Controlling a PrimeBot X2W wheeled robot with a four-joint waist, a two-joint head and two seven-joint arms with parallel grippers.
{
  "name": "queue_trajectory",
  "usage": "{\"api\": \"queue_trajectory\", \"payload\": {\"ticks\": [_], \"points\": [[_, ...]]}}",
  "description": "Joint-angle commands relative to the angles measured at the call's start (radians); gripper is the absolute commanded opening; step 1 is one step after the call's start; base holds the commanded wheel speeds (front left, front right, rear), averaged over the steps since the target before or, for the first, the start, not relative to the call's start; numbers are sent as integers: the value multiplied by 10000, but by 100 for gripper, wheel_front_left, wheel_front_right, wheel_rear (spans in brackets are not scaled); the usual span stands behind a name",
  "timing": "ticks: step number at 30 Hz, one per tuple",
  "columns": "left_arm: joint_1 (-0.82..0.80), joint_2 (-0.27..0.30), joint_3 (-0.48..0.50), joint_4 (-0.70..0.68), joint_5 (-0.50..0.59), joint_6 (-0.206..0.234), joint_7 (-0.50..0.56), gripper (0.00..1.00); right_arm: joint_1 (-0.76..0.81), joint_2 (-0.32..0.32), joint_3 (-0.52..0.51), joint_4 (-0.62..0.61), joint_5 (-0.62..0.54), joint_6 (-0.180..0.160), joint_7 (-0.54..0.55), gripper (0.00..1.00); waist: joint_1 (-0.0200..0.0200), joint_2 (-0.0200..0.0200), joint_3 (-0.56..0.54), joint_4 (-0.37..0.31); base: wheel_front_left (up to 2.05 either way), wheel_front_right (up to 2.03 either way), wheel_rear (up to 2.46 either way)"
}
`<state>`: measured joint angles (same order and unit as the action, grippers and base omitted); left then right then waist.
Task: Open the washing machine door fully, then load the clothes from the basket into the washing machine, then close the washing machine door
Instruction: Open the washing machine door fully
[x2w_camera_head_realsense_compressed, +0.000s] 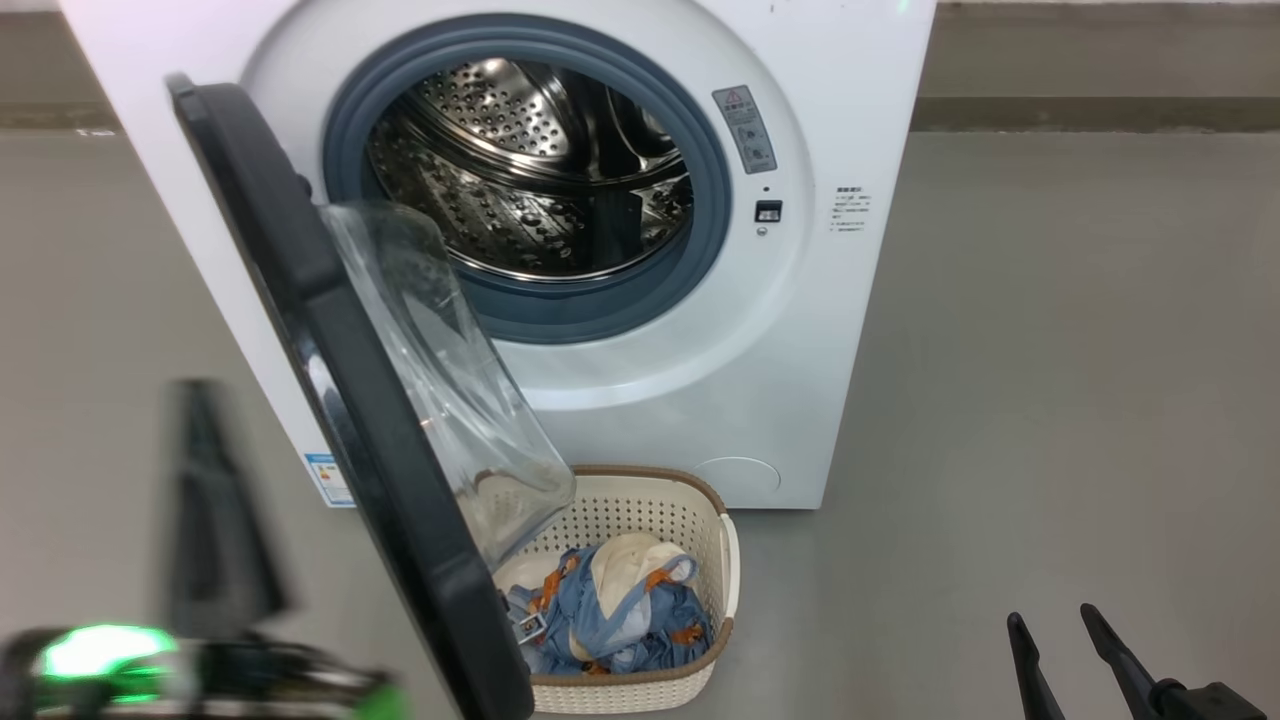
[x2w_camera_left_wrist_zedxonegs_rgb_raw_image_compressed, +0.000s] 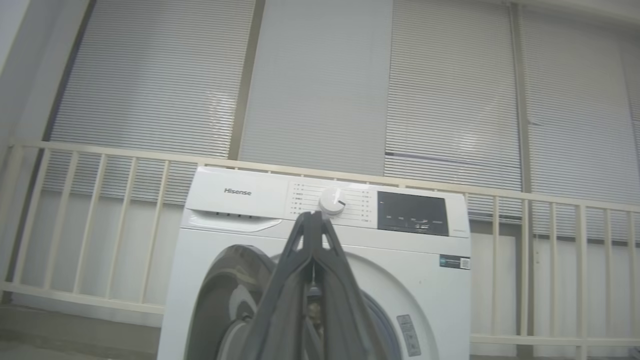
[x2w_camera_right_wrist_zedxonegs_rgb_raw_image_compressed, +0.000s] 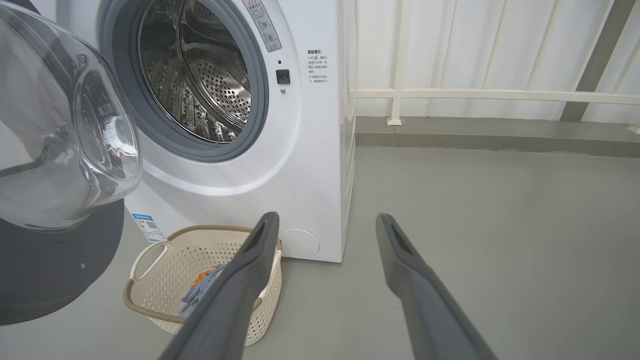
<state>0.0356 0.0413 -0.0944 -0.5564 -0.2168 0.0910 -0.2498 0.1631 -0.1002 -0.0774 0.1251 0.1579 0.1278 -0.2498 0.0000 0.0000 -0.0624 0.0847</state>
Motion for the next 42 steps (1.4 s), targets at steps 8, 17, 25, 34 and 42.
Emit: {"api": "queue_trajectory", "payload": {"ticks": [8,17,25,34,42], "points": [[-402,89,-3798,574,-1513,309,1493,0,-248,-26,308,-133,69,29,-120,100,0,0,-74,210,0,0,0],[-512,89,-4339,3635,-2422,1280,1683,0,-269,-26,289,-78,94,29,-120,100,0,0,-21,238,0,0,0],[-780,101,-4291,4427,-2309,1913,1269,0,-84,73,182,-62,124,29,-120,100,0,0,32,484,0,0,0],[-807,130,-4056,4396,-2240,2330,1288,0,-146,169,222,-20,144,29,-120,100,0,0,133,1221,0,0,0],[-858,214,-3963,4034,-2107,2621,1354,0,-167,171,342,63,158,29,-120,100,0,0,273,2387,0,0,0]]}}
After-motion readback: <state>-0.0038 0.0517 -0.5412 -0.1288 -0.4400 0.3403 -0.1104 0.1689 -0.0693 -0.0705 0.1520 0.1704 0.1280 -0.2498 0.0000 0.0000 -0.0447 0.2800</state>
